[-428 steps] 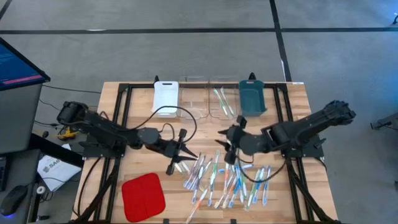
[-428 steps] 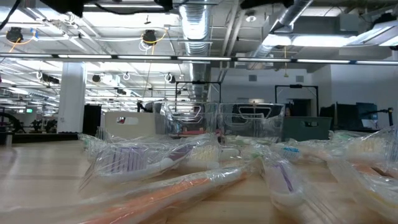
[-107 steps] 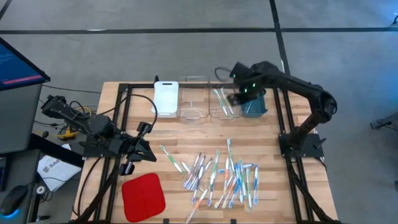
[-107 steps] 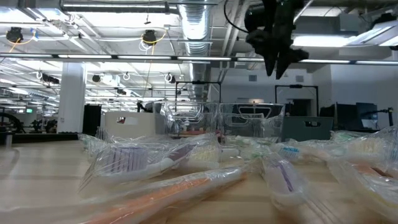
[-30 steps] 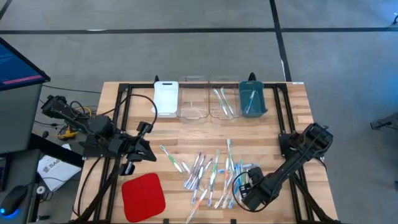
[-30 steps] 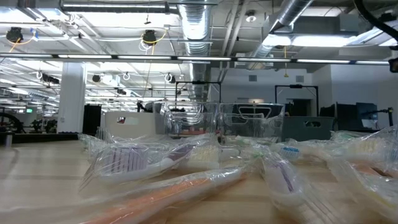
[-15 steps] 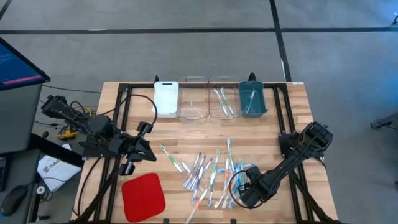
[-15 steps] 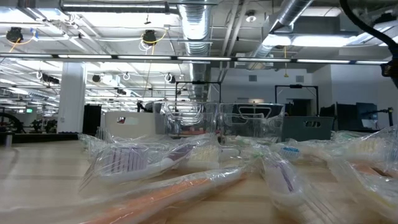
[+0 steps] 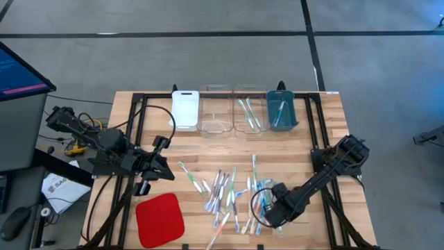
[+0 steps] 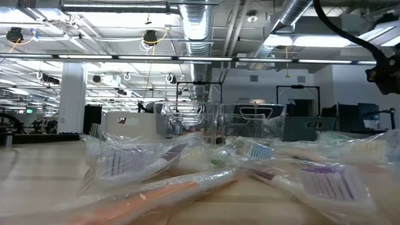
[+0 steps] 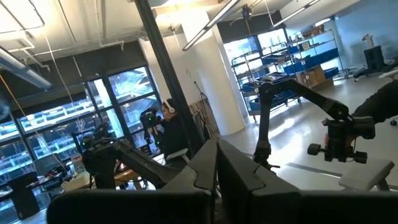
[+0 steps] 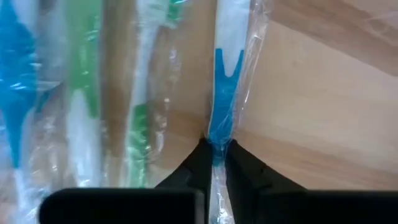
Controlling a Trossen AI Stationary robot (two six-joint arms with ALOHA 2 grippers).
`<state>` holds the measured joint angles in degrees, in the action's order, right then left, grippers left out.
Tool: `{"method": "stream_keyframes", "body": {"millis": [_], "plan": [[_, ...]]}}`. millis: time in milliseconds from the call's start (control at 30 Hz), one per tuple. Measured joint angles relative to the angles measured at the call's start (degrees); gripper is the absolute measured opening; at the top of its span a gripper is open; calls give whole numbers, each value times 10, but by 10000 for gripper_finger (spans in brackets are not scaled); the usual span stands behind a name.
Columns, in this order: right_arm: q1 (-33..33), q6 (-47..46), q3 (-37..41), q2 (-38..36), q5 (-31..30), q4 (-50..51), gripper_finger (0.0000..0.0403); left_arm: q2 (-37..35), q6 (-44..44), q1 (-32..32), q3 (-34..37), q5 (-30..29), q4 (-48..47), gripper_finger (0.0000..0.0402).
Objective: Pick & Place Toothbrushes
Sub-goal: Put the blue toothbrush into the blue bin
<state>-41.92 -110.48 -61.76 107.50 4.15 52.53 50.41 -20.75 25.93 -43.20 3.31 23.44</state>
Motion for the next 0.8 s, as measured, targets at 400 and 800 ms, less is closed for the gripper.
{"method": "stream_keyframes", "body": {"millis": [400, 800], "plan": [[-18, -30, 5, -61, 6, 87, 1, 0, 0, 0, 0, 0, 0, 8], [-23, -39, 3, -207, -106, 296, 0, 0, 0, 0, 0, 0, 0, 8]]}}
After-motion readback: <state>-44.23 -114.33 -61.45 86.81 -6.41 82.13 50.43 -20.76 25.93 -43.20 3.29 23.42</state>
